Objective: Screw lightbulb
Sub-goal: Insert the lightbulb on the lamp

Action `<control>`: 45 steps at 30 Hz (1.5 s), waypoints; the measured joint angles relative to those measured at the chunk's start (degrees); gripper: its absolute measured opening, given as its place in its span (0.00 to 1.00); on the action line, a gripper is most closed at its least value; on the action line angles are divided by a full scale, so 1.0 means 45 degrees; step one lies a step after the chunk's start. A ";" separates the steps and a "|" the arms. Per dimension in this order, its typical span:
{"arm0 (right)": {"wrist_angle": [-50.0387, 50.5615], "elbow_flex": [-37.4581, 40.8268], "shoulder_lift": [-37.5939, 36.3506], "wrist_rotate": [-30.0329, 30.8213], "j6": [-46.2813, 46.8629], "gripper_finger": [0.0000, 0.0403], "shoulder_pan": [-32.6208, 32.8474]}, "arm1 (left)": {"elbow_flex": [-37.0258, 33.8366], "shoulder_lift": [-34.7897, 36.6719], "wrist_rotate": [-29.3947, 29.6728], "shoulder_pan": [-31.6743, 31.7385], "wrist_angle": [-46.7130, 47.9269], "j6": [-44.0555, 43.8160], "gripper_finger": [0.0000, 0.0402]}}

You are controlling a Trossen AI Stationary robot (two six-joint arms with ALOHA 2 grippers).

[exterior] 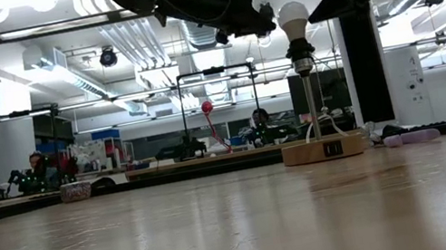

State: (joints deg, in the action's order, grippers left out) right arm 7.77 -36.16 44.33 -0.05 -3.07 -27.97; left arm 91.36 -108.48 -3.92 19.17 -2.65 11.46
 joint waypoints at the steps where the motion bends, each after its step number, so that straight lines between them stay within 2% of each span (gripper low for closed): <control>1: 0.0141 0.0000 -0.0058 0.0257 0.0005 0.03 0.0000 | -0.0001 0.0039 0.0000 -0.0002 0.0190 0.0000 0.00; 4: 0.0329 0.0000 -0.0159 0.0994 -0.0009 0.03 -0.0005 | -0.0001 0.0272 -0.0237 -0.0007 0.0534 0.0000 0.00; 7: 0.0231 0.0000 -0.0164 0.1404 -0.0351 0.03 -0.0087 | 0.0004 0.0359 -0.1371 -0.0002 0.0570 0.0000 0.00; 9: -0.0118 0.0000 -0.0146 0.1418 -0.0603 0.03 -0.0154 | 0.0004 0.0336 -0.1676 -0.0007 0.0482 0.0000 0.00; 14: -0.0776 0.0000 0.0126 0.1060 -0.0770 0.03 -0.0180 | 0.0004 0.0199 -0.1530 0.0001 0.0228 -0.0092 0.00; 19: -0.0832 0.0000 0.0412 0.0372 -0.0720 0.03 -0.0180 | 0.0004 0.0189 -0.0705 0.0018 0.0241 -0.0092 0.00; 27: -0.0754 0.0000 0.0511 -0.0454 -0.0261 0.03 -0.0160 | 0.0004 0.0114 -0.0440 0.0027 0.0149 -0.0102 0.00; 34: -0.0564 0.0000 0.0487 -0.0685 0.0045 0.03 -0.0146 | 0.0003 -0.0015 0.0014 0.0022 0.0364 -0.0141 0.00; 37: -0.0088 0.0000 0.0342 -0.0240 0.0097 0.03 -0.0146 | -0.0001 0.0107 -0.0156 -0.0011 0.0637 -0.0246 0.00; 42: 0.0031 0.0004 0.0166 0.1007 -0.0231 0.03 -0.0251 | -0.0001 0.0334 -0.1752 -0.0021 0.0669 -0.0433 0.00; 45: -0.0310 0.0002 0.0176 0.1095 -0.0508 0.03 -0.0446 | -0.0001 0.0250 -0.1902 -0.0021 0.0264 -0.0442 0.00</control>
State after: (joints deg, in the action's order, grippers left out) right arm 6.38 -36.15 45.12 4.88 -5.36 -29.97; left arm 91.35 -107.36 -12.48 19.07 -1.46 9.47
